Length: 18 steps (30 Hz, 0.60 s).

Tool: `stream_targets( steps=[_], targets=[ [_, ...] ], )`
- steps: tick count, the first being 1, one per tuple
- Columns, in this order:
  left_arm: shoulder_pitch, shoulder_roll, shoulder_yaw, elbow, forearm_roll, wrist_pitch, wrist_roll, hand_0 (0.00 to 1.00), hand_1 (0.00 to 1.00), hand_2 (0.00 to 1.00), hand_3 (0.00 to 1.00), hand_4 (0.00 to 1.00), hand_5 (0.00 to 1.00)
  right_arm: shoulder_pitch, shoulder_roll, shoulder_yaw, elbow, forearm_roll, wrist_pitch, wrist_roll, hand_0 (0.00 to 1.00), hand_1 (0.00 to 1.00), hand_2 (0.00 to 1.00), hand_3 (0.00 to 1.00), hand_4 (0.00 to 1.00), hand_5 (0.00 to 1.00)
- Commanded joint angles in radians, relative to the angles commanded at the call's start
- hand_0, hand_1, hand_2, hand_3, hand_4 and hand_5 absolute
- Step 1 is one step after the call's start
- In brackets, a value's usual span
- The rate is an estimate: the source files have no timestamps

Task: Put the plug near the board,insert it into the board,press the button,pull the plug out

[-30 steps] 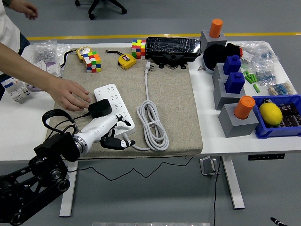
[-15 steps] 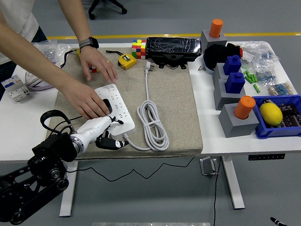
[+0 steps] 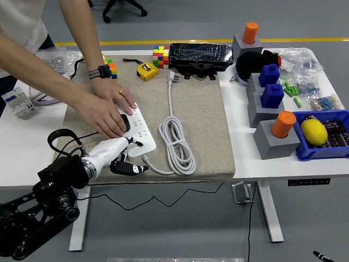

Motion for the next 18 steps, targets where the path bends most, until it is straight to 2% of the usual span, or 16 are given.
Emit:
stream_targets(
  steps=[3,4,5,10,11,12,14,18],
  targets=[
    [0.001,0.0,-0.003,-0.004,0.004,0.017,-0.021,0.077,0.078,0.133,0.8,0.887,0.511,-0.001,-0.001,-0.001,0.0,-0.001,0.0,0.0,0.652,0.646,0.645,0.567,0.99,0.557],
    [0.003,0.0,-0.007,-0.006,0.001,0.05,-0.055,0.077,0.078,0.133,0.8,0.887,0.511,-0.001,-0.001,0.001,0.0,-0.001,0.0,0.001,0.652,0.646,0.645,0.567,0.99,0.557],
    [0.005,0.001,-0.011,-0.006,-0.014,0.083,-0.089,0.109,0.077,0.177,0.743,0.885,0.508,-0.001,0.0,0.002,0.0,-0.001,-0.001,0.0,0.65,0.647,0.645,0.567,0.99,0.559],
    [0.01,-0.001,-0.027,0.006,-0.127,0.252,-0.261,0.109,0.077,0.177,0.743,0.885,0.508,-0.001,0.001,0.004,0.0,-0.002,0.0,0.0,0.65,0.647,0.645,0.567,0.99,0.559],
    [0.012,-0.002,-0.029,0.009,-0.149,0.28,-0.289,0.166,0.117,0.217,0.684,0.878,0.5,-0.002,0.001,0.004,0.0,-0.002,0.0,0.0,0.65,0.646,0.645,0.567,0.99,0.559],
    [0.014,-0.003,-0.031,0.011,-0.168,0.302,-0.31,0.166,0.117,0.217,0.684,0.878,0.5,-0.002,0.002,0.004,0.0,-0.002,0.0,0.0,0.65,0.646,0.645,0.567,0.99,0.559],
    [0.017,-0.004,-0.034,0.013,-0.189,0.326,-0.333,0.166,0.117,0.217,0.684,0.878,0.5,-0.002,0.002,0.004,-0.001,-0.002,0.0,0.0,0.65,0.646,0.645,0.567,0.99,0.559],
    [0.023,-0.006,-0.035,0.015,-0.193,0.331,-0.337,0.178,0.128,0.225,0.676,0.874,0.497,-0.003,0.002,0.004,-0.002,-0.003,0.0,0.0,0.65,0.646,0.645,0.567,0.991,0.559]
  ],
)
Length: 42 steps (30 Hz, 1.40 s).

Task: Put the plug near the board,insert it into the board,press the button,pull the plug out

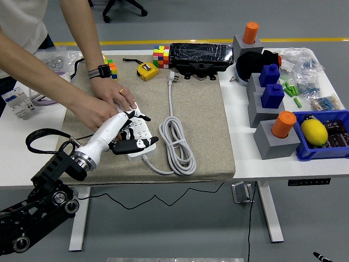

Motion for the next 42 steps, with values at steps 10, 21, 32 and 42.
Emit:
stream_targets(
  steps=[10,21,32,42],
  targets=[
    [0.0,-0.002,-0.001,0.005,0.004,-0.002,0.003,0.177,0.126,0.223,0.678,0.877,0.502,0.001,-0.001,0.0,0.0,-0.001,0.0,0.0,0.65,0.646,0.645,0.568,0.991,0.558],
    [-0.002,-0.003,0.003,0.011,0.026,-0.012,0.018,0.167,0.122,0.216,0.665,0.851,0.465,0.001,-0.001,0.001,0.0,0.0,0.0,0.0,0.65,0.646,0.645,0.568,0.991,0.56],
    [-0.005,-0.007,0.013,0.031,0.132,-0.072,0.092,0.133,0.092,0.183,0.668,0.844,0.456,0.0,-0.002,0.0,0.001,0.0,0.0,0.0,0.651,0.646,0.645,0.567,0.992,0.561],
    [-0.014,-0.007,0.03,0.07,0.198,-0.133,0.16,0.093,0.061,0.151,0.687,0.845,0.46,0.005,-0.002,0.0,0.002,0.001,0.0,0.001,0.65,0.646,0.645,0.567,0.992,0.56]
  ],
)
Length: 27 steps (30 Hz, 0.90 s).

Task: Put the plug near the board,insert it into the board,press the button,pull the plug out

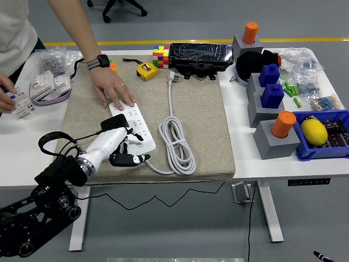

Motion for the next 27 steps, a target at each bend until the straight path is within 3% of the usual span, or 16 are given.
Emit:
stream_targets(
  steps=[17,27],
  targets=[
    [-0.006,-0.003,0.019,0.039,0.008,-0.012,0.007,0.094,0.061,0.146,0.703,0.848,0.47,-0.001,-0.003,-0.005,0.0,0.0,0.0,0.0,0.65,0.646,0.645,0.567,0.992,0.56],
    [-0.005,-0.005,0.024,0.043,0.02,-0.052,0.033,0.093,0.062,0.146,0.703,0.848,0.47,-0.005,-0.001,-0.002,0.0,-0.001,0.0,-0.001,0.65,0.646,0.645,0.567,0.992,0.56]
  ],
)
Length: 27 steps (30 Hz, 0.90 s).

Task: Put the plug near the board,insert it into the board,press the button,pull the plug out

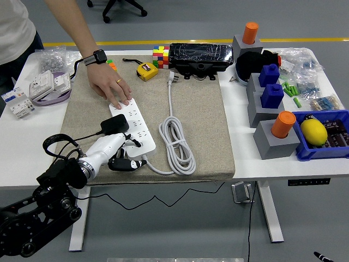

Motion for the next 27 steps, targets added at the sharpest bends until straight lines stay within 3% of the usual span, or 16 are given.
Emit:
stream_targets(
  steps=[4,7,8,9,13,14,19,20,25,26,27],
  targets=[
    [0.006,0.004,-0.01,-0.011,-0.026,0.024,-0.038,0.104,0.068,0.156,0.702,0.847,0.469,0.0,0.002,0.002,0.001,0.0,0.0,0.0,0.65,0.646,0.645,0.567,0.992,0.561],
    [0.011,0.005,-0.025,-0.019,-0.105,0.104,-0.122,0.104,0.068,0.156,0.702,0.847,0.469,-0.001,0.002,0.004,0.001,-0.001,0.0,0.0,0.65,0.646,0.645,0.567,0.992,0.561],
    [0.012,0.004,-0.032,-0.018,-0.129,0.141,-0.159,0.183,0.12,0.223,0.645,0.849,0.471,-0.002,0.002,0.003,0.001,-0.001,0.0,0.0,0.649,0.646,0.645,0.567,0.992,0.561],
    [0.012,0.002,-0.039,-0.015,-0.146,0.171,-0.188,0.183,0.12,0.223,0.645,0.849,0.471,-0.002,0.002,0.003,0.001,-0.001,0.0,0.0,0.649,0.646,0.645,0.567,0.992,0.561],
    [0.002,-0.006,-0.071,0.011,-0.173,0.249,-0.258,0.183,0.12,0.223,0.645,0.849,0.471,-0.001,0.003,0.003,0.0,0.0,0.0,0.0,0.649,0.646,0.645,0.567,0.992,0.561],
    [-0.001,-0.008,-0.079,0.019,-0.169,0.256,-0.263,0.314,0.293,0.406,0.614,0.84,0.449,-0.001,0.003,0.003,0.001,0.001,0.0,0.001,0.65,0.646,0.645,0.566,0.992,0.561],
    [-0.024,-0.02,-0.128,0.082,-0.082,0.267,-0.247,0.314,0.293,0.406,0.614,0.84,0.449,0.002,0.004,0.003,0.001,0.002,0.0,0.001,0.65,0.646,0.645,0.566,0.992,0.561],
    [-0.029,-0.022,-0.138,0.094,-0.062,0.263,-0.235,0.678,0.653,0.607,0.624,0.855,0.42,0.002,0.003,0.003,0.001,0.002,0.0,0.001,0.65,0.647,0.645,0.567,0.992,0.561],
    [-0.051,-0.033,-0.172,0.153,0.033,0.217,-0.164,0.678,0.653,0.607,0.624,0.855,0.42,0.0,0.002,0.001,0.0,0.003,0.0,0.0,0.65,0.647,0.645,0.567,0.992,0.561],
    [-0.053,-0.034,-0.175,0.159,0.039,0.212,-0.158,0.719,0.729,0.68,0.667,0.862,0.412,0.0,0.002,0.001,0.0,0.003,0.001,0.0,0.65,0.647,0.645,0.567,0.992,0.562],
    [-0.057,-0.037,-0.178,0.173,0.041,0.199,-0.147,0.719,0.729,0.68,0.667,0.862,0.412,0.0,0.002,0.001,0.0,0.003,0.001,0.0,0.65,0.647,0.645,0.567,0.992,0.562]
  ],
)
